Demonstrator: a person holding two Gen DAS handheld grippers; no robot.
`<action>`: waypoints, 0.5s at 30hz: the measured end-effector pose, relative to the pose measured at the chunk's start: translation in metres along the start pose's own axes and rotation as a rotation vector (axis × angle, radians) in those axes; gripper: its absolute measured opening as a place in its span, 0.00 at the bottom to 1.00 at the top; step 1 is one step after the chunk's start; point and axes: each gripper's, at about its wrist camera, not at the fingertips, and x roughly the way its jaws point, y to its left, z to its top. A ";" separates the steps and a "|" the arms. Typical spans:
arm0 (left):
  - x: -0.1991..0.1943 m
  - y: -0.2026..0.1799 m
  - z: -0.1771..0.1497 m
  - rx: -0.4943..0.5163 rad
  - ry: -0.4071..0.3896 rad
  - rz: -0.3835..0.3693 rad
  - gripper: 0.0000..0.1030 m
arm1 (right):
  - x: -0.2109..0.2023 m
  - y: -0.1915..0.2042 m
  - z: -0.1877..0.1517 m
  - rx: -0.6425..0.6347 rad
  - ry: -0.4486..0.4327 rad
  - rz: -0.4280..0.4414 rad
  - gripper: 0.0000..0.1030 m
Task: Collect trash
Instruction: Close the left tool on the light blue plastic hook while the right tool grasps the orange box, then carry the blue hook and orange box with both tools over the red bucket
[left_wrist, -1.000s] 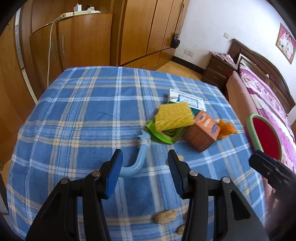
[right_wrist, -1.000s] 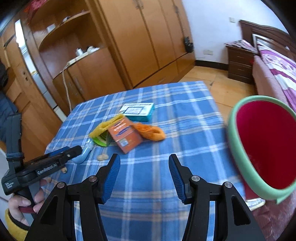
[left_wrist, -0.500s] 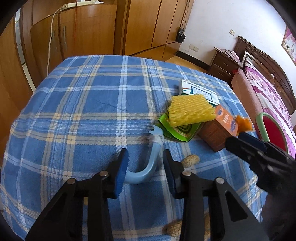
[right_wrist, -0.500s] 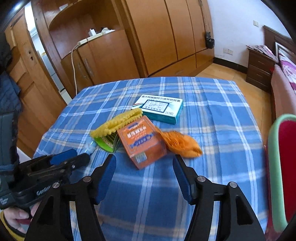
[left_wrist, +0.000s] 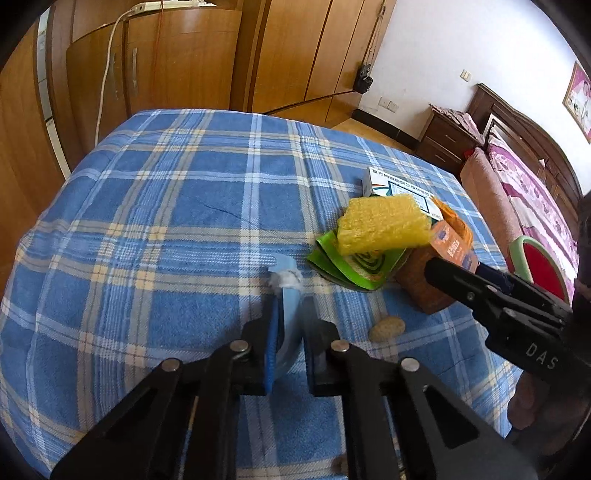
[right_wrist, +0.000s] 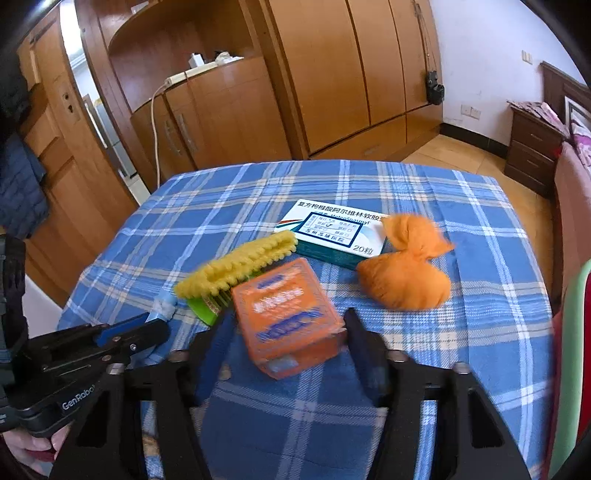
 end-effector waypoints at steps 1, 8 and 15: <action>-0.001 0.000 -0.001 -0.003 -0.001 -0.003 0.10 | -0.001 0.000 -0.001 0.001 -0.001 0.002 0.54; -0.016 -0.003 -0.003 -0.011 -0.021 -0.025 0.07 | -0.025 0.007 -0.007 0.012 -0.033 0.022 0.52; -0.037 -0.010 -0.005 -0.005 -0.054 -0.054 0.07 | -0.056 0.013 -0.015 0.033 -0.073 0.032 0.52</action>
